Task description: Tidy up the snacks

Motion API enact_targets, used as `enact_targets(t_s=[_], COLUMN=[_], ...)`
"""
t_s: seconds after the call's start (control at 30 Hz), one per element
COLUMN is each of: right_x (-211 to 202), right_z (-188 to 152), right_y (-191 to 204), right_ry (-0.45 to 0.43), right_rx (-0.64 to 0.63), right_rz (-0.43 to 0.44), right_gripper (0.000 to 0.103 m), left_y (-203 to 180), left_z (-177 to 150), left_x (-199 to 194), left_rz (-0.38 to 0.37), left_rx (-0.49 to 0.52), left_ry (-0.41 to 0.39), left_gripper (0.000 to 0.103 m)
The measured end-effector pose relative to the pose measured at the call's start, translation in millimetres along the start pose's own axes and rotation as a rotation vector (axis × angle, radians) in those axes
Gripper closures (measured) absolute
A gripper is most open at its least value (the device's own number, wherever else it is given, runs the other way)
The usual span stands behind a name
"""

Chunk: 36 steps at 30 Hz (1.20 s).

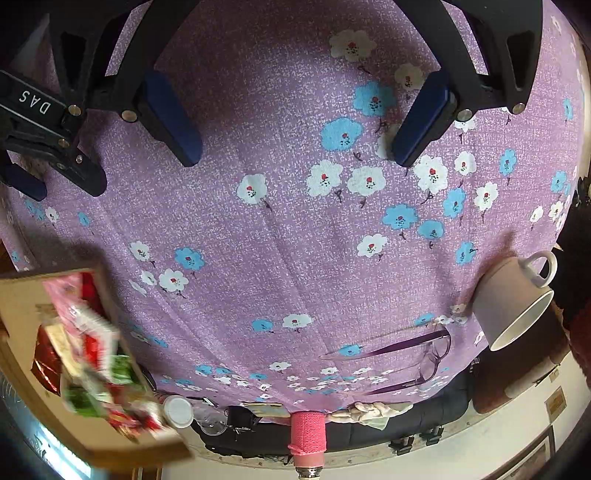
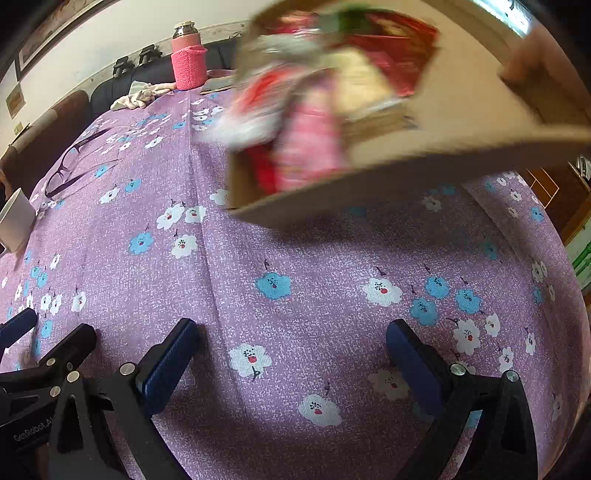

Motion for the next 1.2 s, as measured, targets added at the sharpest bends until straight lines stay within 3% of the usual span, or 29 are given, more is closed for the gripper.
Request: enact_targets(t_s=[0.73,1.2], right_x=[12.1,4.0], right_z=[9.4,4.6], right_y=[-18.6,-4.4], right_ry=[0.000,0.000], right_rx=[-0.005,-0.006], right_rz=[0.005,0.006], right_gripper=[0.001,0.001], left_y=[-1.4,-1.6], left_z=[1.0,1.4], left_x=[1.0,1.8], left_rz=[0.000,0.000], left_rx=[0.000,0.000], left_ry=[0.000,0.000], left_gripper=[0.000,0.000])
Point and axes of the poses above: each gripper's, at about its wrist camera, not at the fingertips, and x roughly the way its jaws point, y to its left, z to its top, the point moved 9 cm from there along x, roughly the way its jaws point
